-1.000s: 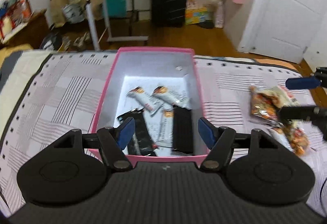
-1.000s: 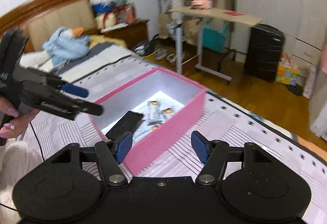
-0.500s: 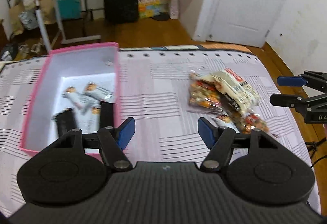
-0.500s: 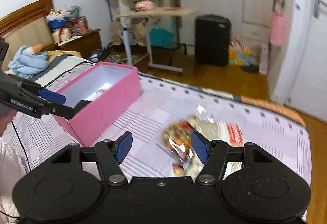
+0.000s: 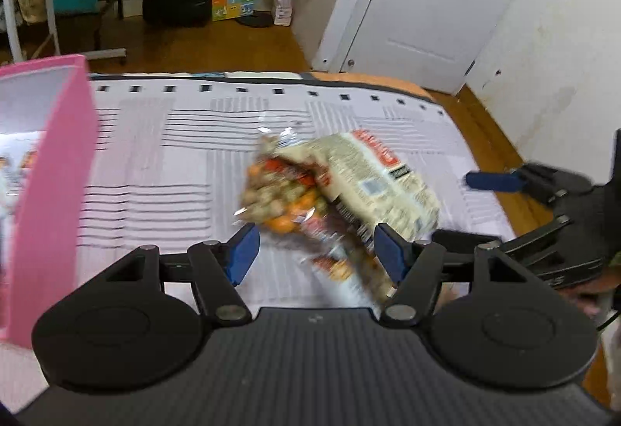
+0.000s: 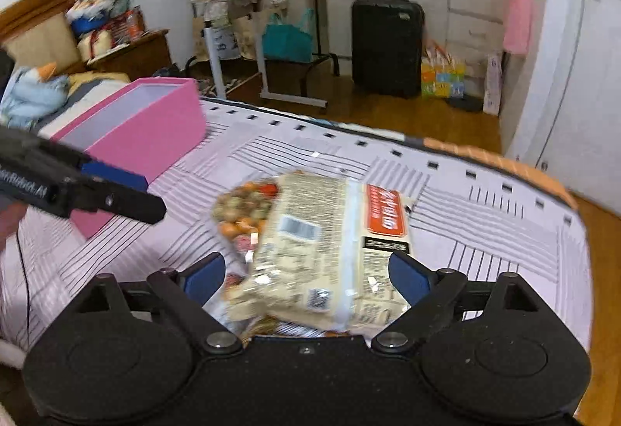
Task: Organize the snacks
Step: 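Move both tools toward the beige bag of nuts, then grasp the beige red-labelled bag with the right tool while the left tool grips it too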
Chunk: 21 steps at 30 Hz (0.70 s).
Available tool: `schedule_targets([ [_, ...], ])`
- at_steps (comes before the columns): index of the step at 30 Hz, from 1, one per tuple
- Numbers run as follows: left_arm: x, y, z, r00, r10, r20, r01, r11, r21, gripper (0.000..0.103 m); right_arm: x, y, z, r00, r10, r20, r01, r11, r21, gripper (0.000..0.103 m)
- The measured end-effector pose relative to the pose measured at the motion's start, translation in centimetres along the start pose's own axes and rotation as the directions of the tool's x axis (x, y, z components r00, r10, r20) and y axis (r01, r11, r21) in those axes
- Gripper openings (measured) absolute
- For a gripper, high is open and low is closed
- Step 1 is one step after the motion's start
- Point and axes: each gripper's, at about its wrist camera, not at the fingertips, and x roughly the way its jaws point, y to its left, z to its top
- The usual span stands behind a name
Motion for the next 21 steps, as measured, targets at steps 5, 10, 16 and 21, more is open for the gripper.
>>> schedule_targets([
  [5,4.9,-1.0,1.3,1.0,0.006,0.01,-0.005,0.999,-0.038,0.042,3.5,-4.9,0.6,0.996,0.08,-0.033,-0.073,0.982,0.176,0.099],
  [10,8.9,-0.5,2.1,0.999,-0.036,-0.039,0.031,0.991,-0.128,0.041,6.0,-8.0,-0.1,0.989,0.14,-0.054,-0.123,0.96,0.253,0.102],
  [16,11.0,0.0,1.4,0.98,-0.155,-0.124,0.13,0.973,-0.193,0.04,8.5,-9.7,-1.6,0.963,0.244,-0.115,-0.194,0.923,0.331,0.103],
  [21,12.7,0.9,1.0,0.97,-0.193,-0.147,0.148,0.951,-0.272,0.038,9.2,-10.7,-2.6,0.942,0.33,-0.058,-0.281,0.874,0.397,0.103],
])
